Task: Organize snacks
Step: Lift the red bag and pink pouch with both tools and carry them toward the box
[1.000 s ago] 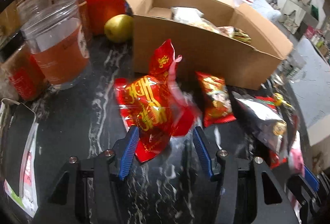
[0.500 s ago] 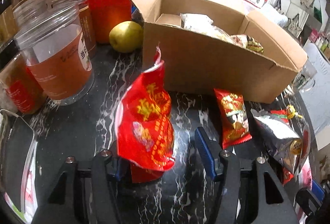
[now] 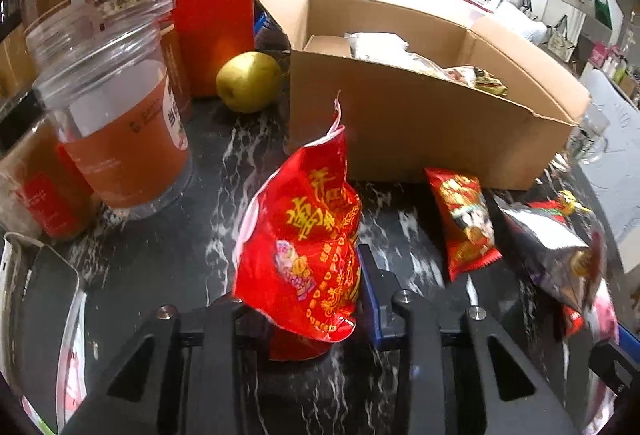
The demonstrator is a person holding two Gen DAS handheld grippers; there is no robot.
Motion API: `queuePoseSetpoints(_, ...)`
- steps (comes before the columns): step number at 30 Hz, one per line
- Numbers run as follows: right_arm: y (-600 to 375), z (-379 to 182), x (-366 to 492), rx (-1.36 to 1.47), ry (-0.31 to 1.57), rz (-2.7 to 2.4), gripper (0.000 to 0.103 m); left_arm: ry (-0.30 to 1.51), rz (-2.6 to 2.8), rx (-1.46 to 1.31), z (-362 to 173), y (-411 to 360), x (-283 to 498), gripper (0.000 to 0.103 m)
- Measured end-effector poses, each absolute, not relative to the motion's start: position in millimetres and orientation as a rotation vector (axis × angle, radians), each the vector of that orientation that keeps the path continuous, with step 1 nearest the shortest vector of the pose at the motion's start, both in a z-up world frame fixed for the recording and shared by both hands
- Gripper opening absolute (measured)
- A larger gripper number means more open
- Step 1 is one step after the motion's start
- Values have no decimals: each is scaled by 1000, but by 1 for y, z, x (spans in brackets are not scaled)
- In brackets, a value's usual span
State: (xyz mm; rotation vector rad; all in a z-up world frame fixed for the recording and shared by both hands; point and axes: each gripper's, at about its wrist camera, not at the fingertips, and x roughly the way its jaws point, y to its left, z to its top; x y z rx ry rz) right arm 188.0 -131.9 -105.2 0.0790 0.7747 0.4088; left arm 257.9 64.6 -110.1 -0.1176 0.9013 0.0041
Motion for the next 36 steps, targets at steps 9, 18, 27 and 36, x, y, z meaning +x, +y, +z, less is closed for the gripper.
queuePoseSetpoints(9,-129,-104,175,99,765,435,22,907,-84,-144,-95,60,223,33)
queuePoseSetpoints(18,-125,-97,159,114,738,453,22,858,-140,-149,-66,54,185,33)
queuePoseSetpoints(27,-126,-71,154,130,678,470,22,775,-181,-140,-21,49,168,33)
queuePoseSetpoints(36,-126,-36,167,116,601,501,22,673,-223,-119,24,43,173,33)
